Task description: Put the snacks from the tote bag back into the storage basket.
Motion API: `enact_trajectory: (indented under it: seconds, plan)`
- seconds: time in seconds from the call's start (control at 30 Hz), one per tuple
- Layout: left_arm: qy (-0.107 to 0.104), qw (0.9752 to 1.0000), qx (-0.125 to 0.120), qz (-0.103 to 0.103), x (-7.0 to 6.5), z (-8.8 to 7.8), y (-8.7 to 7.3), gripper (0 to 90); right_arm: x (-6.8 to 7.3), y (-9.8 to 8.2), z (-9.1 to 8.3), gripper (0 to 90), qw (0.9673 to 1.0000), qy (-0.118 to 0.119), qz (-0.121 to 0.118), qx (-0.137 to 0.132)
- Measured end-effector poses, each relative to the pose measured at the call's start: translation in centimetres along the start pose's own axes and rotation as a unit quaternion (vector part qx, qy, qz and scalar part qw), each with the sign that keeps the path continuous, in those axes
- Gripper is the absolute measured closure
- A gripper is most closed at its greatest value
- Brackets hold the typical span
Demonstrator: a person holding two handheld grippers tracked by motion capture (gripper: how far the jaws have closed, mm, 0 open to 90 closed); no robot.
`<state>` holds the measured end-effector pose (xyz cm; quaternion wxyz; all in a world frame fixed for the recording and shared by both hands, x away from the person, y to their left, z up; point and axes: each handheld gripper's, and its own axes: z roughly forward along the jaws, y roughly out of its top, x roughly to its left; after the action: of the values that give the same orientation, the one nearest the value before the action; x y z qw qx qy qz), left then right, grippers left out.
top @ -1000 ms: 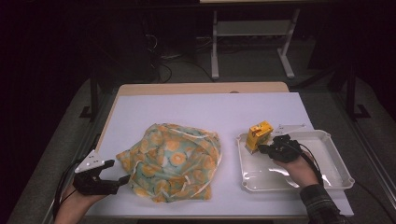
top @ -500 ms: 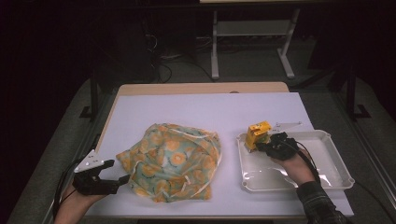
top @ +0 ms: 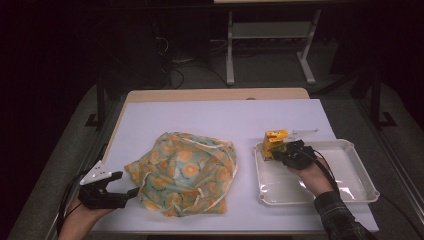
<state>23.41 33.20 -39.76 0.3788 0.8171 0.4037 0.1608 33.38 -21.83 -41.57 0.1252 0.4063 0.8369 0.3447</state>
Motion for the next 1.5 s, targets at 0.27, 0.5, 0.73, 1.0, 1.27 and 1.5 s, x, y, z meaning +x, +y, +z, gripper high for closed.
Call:
enact_trajectory:
  seconds: [0.27,0.5,0.73,1.0,1.27,1.5]
  plan:
    - [-0.002,1.0000,0.001,0.002,0.0,0.1,0.0,15.0,0.0,0.1,0.3,89.5,1.0000,-0.006,-0.006,-0.001]
    - [-0.004,1.0000,0.002,0.003,0.0,0.1,0.0,15.0,0.0,0.1,0.3,89.5,1.0000,-0.005,-0.008,-0.001]
    - [-0.005,1.0000,0.003,0.004,-0.1,0.2,0.0,15.0,0.5,0.0,-0.3,85.5,1.0000,0.007,-0.003,0.000]
    - [-0.009,0.9999,0.005,0.007,-0.2,0.4,0.1,15.0,1.1,0.0,-1.0,69.8,0.9998,0.018,0.001,-0.007]
    - [-0.014,0.9999,0.006,0.008,-0.4,0.7,0.2,15.0,1.7,-0.5,-1.9,59.3,0.9997,0.021,0.005,-0.010]
    - [-0.013,0.9998,0.005,0.011,-0.3,0.5,0.3,15.0,2.6,-1.1,-2.9,47.2,0.9997,0.019,0.004,-0.015]
